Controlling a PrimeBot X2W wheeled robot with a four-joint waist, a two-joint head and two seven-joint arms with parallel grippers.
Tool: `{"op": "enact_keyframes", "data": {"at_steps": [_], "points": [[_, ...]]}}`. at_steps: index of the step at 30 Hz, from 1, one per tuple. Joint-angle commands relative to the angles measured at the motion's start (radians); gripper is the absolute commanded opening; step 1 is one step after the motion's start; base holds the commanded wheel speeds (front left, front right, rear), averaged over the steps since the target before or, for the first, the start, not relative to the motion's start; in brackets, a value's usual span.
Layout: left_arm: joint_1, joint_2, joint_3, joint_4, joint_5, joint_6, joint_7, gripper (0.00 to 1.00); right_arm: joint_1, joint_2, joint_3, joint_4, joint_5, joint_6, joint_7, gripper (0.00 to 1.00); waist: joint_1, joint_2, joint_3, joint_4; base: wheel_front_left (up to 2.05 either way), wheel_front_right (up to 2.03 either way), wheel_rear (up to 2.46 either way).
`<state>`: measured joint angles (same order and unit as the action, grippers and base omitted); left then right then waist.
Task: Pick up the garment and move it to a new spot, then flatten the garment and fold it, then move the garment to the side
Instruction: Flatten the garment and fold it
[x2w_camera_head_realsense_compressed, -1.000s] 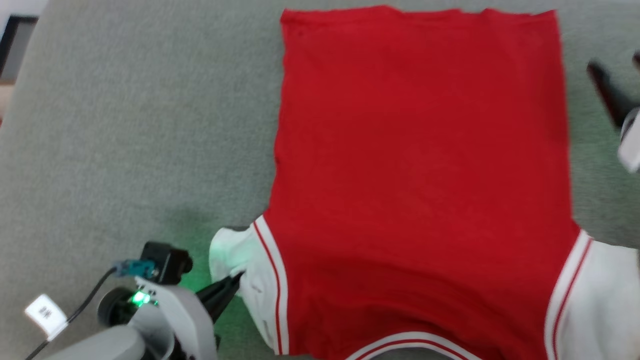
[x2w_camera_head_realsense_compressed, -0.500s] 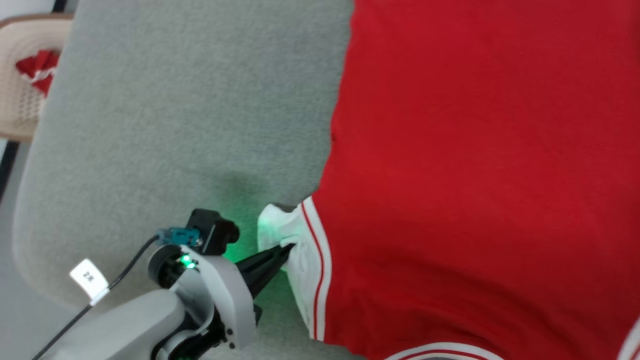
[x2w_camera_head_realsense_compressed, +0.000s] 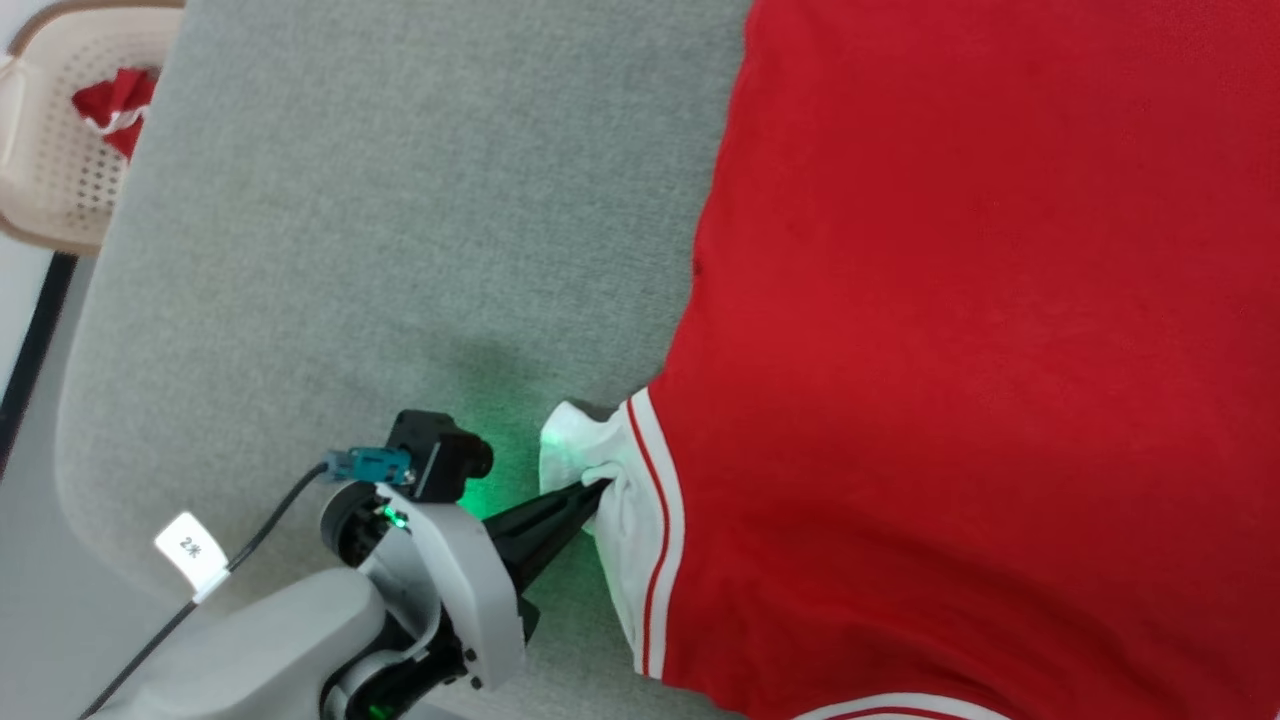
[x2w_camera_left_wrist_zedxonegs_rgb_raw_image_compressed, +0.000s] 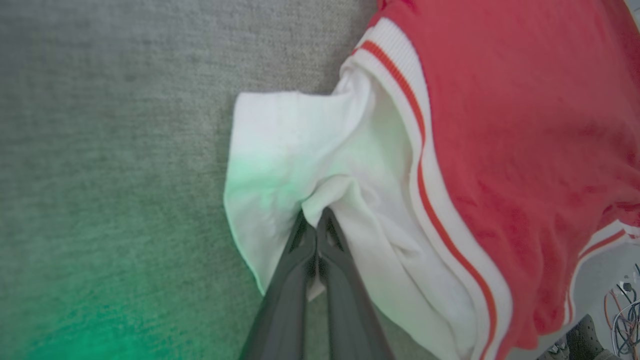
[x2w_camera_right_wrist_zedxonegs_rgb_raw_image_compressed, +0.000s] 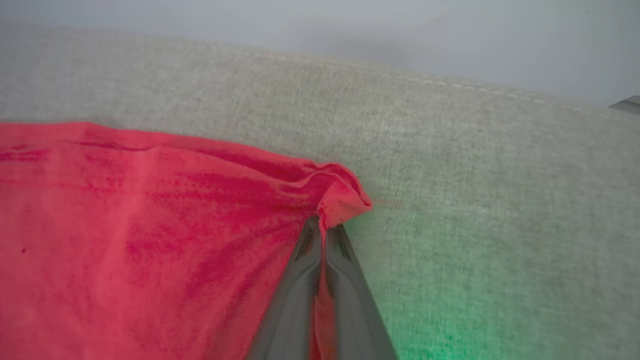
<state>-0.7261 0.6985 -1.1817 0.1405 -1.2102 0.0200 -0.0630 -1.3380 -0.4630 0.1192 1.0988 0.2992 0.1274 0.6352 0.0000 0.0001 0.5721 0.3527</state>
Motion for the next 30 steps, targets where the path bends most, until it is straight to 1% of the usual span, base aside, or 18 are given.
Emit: {"op": "enact_keyframes", "data": {"at_steps": [1,4,7,8,9,10,11,14,15,18,23,26,30], "points": [[0.026,0.034,-0.002,0.096,-0.010,0.051,0.019,0.00,0.127,0.057,0.053,0.047,0.021,0.006,0.065,0.00,0.0000,-0.0001,-0.042,-0.045,0.00,0.00,0.00],[0.036,0.062,0.005,0.093,-0.019,0.060,0.016,0.00,0.176,0.067,0.130,-0.011,0.063,0.007,0.078,0.00,0.0000,-0.0001,-0.076,-0.089,0.00,0.00,0.00],[0.049,0.089,0.009,0.086,-0.025,0.070,0.021,0.00,0.247,0.053,0.213,-0.104,0.125,0.007,0.064,0.00,0.0000,-0.0001,-0.115,-0.134,0.00,0.00,0.00],[0.053,0.095,0.009,0.082,-0.030,0.071,0.023,0.00,0.273,0.044,0.234,-0.137,0.151,0.007,0.066,0.00,0.0000,-0.0001,-0.126,-0.148,0.00,0.00,0.00],[0.053,0.095,0.009,0.082,-0.030,0.071,0.023,0.00,0.273,0.044,0.234,-0.137,0.151,0.007,0.066,0.00,0.0000,-0.0001,-0.126,-0.148,0.00,0.00,0.00],[0.059,0.109,0.009,0.074,-0.034,0.072,0.027,0.00,0.330,0.022,0.278,-0.209,0.205,0.007,0.066,0.00,0.0000,-0.0001,-0.151,-0.176,0.00,0.00,0.00],[0.063,0.116,0.011,0.070,-0.039,0.072,0.026,0.00,0.361,0.015,0.299,-0.249,0.234,0.006,0.064,0.00,0.0000,-0.0001,-0.164,-0.191,0.00,0.00,0.00],[0.068,0.134,0.009,0.055,-0.042,0.074,0.033,0.00,0.452,-0.034,0.333,-0.375,0.310,0.005,0.067,0.00,0.0000,-0.0001,-0.194,-0.225,0.00,0.00,0.00],[0.068,0.134,0.009,0.055,-0.042,0.074,0.033,0.00,0.452,-0.034,0.333,-0.375,0.310,0.005,0.067,0.00,0.0000,-0.0001,-0.194,-0.225,0.00,0.00,0.00],[0.076,0.148,0.009,0.036,-0.049,0.077,0.038,0.00,0.546,-0.080,0.350,-0.492,0.368,0.002,0.071,0.00,0.0000,-0.0001,-0.221,-0.252,0.00,0.00,0.00],[0.093,0.165,0.007,0.004,-0.058,0.080,0.041,0.00,0.721,-0.134,0.336,-0.667,0.439,0.002,0.102,0.00,0.0000,-0.0001,-0.258,-0.285,0.00,0.00,0.00],[0.102,0.175,0.007,-0.011,-0.062,0.085,0.040,0.00,0.839,-0.162,0.310,-0.753,0.464,0.002,0.127,0.00,0.0000,-0.0001,-0.271,-0.296,0.00,0.00,0.00],[0.114,0.184,0.004,-0.027,-0.065,0.093,0.037,0.00,1.008,-0.172,0.257,-0.847,0.491,0.002,0.166,0.00,0.0000,-0.0001,-0.282,-0.302,0.00,0.00,0.00]]}}
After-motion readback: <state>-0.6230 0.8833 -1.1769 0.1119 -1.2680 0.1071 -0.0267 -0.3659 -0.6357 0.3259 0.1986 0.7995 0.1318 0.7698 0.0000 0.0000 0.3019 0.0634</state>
